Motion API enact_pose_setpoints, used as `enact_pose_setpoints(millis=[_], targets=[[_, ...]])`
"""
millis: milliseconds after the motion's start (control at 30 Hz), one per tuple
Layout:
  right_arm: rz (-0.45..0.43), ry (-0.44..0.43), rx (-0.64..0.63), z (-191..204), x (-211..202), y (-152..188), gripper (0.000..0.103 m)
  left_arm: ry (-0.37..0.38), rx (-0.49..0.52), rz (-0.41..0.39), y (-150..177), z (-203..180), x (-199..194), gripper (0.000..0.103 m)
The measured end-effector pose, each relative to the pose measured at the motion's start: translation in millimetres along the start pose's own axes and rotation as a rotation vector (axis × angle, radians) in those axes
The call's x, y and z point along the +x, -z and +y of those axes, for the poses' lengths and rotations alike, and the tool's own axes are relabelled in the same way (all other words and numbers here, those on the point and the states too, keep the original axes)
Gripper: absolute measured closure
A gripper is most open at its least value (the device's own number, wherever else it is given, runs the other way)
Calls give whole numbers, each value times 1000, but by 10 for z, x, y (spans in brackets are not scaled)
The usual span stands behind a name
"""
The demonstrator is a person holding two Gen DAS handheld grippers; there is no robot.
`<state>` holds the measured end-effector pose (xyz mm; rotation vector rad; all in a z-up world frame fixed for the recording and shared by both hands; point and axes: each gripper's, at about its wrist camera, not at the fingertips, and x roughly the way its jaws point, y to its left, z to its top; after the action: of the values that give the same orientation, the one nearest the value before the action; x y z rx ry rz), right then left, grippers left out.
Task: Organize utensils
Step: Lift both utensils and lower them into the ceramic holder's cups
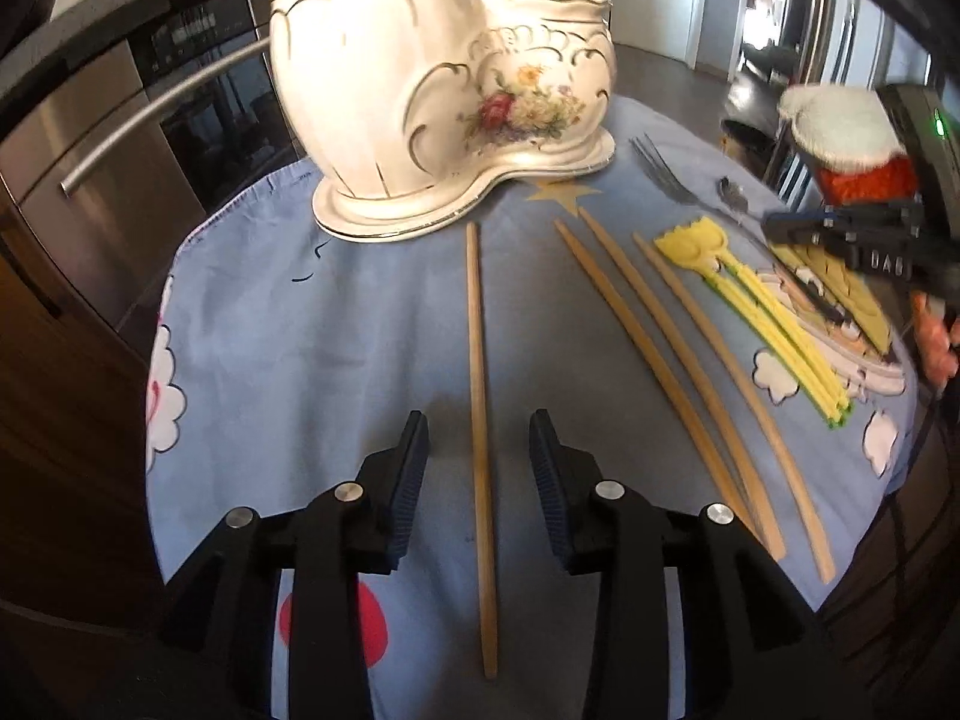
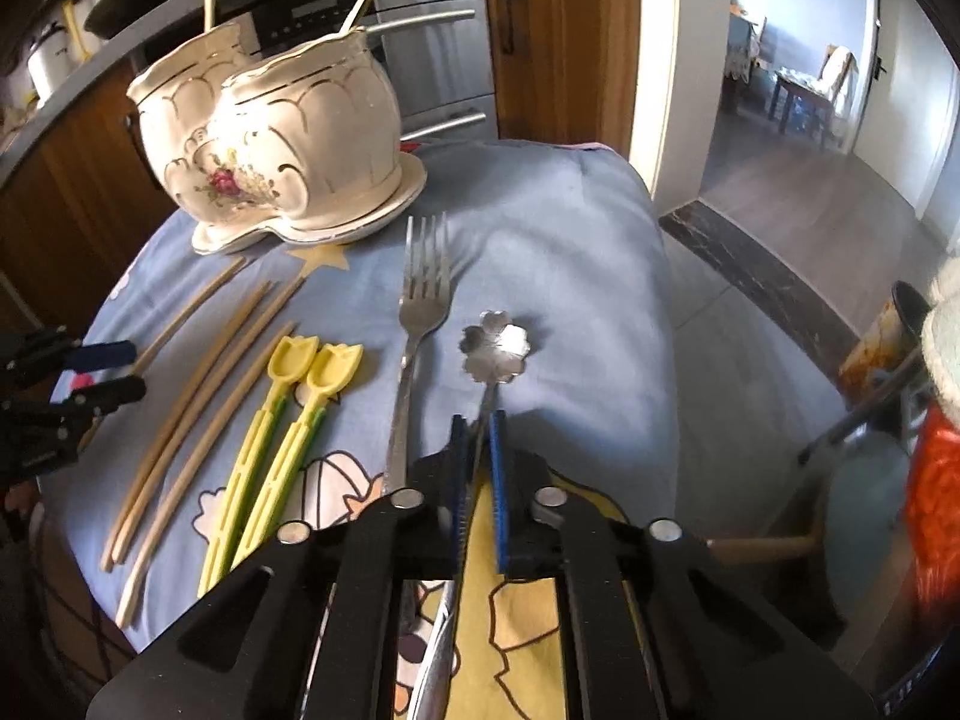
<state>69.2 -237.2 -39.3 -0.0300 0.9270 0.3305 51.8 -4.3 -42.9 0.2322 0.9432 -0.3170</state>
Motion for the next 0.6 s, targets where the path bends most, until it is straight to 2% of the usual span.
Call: enact_pose_setpoints(millis=[67, 133, 300, 400, 600], targets=[[-14, -19, 8, 1, -17, 11, 99, 4, 5, -1, -6, 4, 1, 91], [-40, -38, 9, 22, -61, 24, 99, -4, 32, 2, 3, -24, -9, 97], [-125, -49, -12, 90, -260, 35, 99, -31, 68, -14, 41, -14, -57, 98], [-195, -53, -29, 144, -426, 22, 99, -46, 77, -77, 52, -43, -194, 98], [-322, -45, -81, 277, -728, 5, 101, -38, 87, -136, 58, -84, -382, 98]])
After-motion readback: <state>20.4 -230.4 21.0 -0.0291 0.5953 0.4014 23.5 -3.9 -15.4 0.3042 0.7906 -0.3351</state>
